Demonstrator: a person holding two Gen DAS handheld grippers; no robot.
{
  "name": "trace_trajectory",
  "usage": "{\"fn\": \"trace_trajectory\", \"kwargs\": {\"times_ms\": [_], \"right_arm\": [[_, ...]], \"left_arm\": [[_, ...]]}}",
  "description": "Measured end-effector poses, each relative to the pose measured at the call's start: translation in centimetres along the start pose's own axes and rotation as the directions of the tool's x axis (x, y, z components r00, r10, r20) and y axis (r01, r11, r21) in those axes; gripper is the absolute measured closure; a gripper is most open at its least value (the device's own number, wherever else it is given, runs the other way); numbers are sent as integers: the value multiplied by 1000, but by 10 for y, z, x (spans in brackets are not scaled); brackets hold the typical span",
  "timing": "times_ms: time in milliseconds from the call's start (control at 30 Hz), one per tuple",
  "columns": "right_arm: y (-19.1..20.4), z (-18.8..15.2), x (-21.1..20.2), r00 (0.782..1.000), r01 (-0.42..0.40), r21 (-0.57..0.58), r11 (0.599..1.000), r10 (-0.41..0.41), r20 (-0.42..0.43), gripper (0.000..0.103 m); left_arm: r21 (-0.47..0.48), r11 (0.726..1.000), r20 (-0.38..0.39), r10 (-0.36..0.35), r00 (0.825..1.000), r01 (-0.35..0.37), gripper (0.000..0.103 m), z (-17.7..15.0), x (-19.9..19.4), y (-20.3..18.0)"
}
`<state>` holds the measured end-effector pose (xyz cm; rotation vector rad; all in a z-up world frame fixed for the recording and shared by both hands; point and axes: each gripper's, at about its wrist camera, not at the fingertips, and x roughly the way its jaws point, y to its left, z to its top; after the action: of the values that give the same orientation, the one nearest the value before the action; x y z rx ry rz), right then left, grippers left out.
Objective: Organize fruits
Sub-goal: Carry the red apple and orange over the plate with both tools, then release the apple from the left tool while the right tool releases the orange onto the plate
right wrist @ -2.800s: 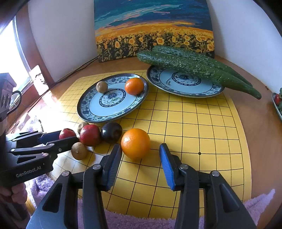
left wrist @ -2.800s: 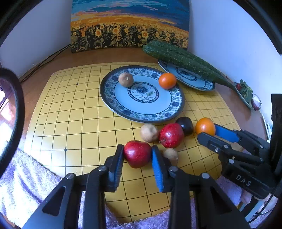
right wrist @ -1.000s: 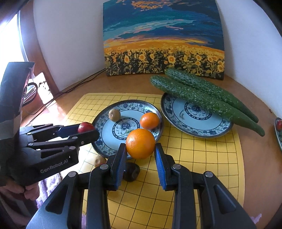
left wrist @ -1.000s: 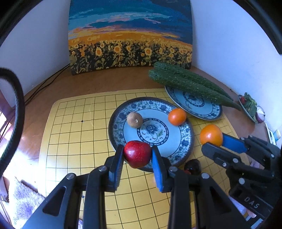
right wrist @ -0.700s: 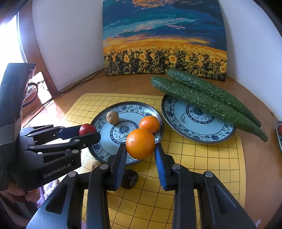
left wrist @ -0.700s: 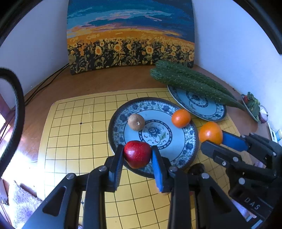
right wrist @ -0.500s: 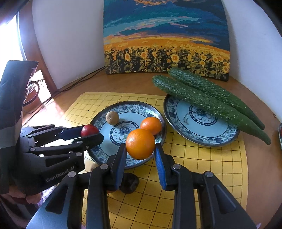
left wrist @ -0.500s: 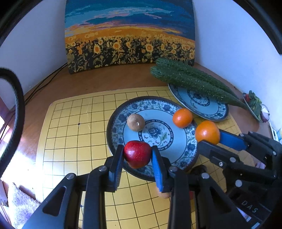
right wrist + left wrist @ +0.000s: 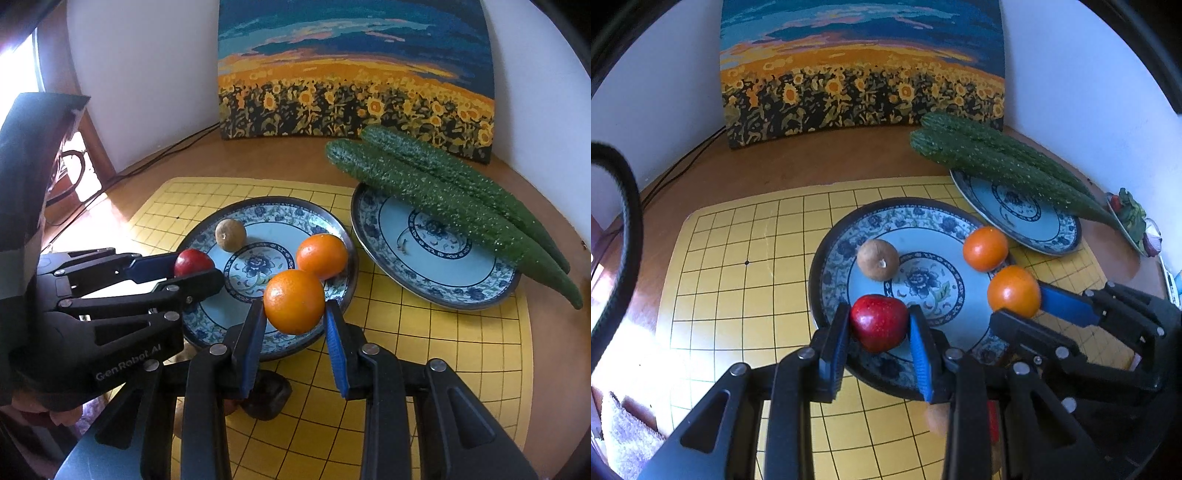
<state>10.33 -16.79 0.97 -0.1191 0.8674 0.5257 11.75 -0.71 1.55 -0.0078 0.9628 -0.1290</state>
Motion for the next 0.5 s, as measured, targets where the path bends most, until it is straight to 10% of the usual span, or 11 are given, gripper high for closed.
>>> {"fn": "trace_trajectory", "kwargs": {"times_ms": [500], "right_arm": [[1, 2, -1, 1000, -2, -20, 1000, 2, 6, 69]], "left_arm": [[-3, 1000, -13, -5, 1000, 5, 71, 1, 3, -3]]}}
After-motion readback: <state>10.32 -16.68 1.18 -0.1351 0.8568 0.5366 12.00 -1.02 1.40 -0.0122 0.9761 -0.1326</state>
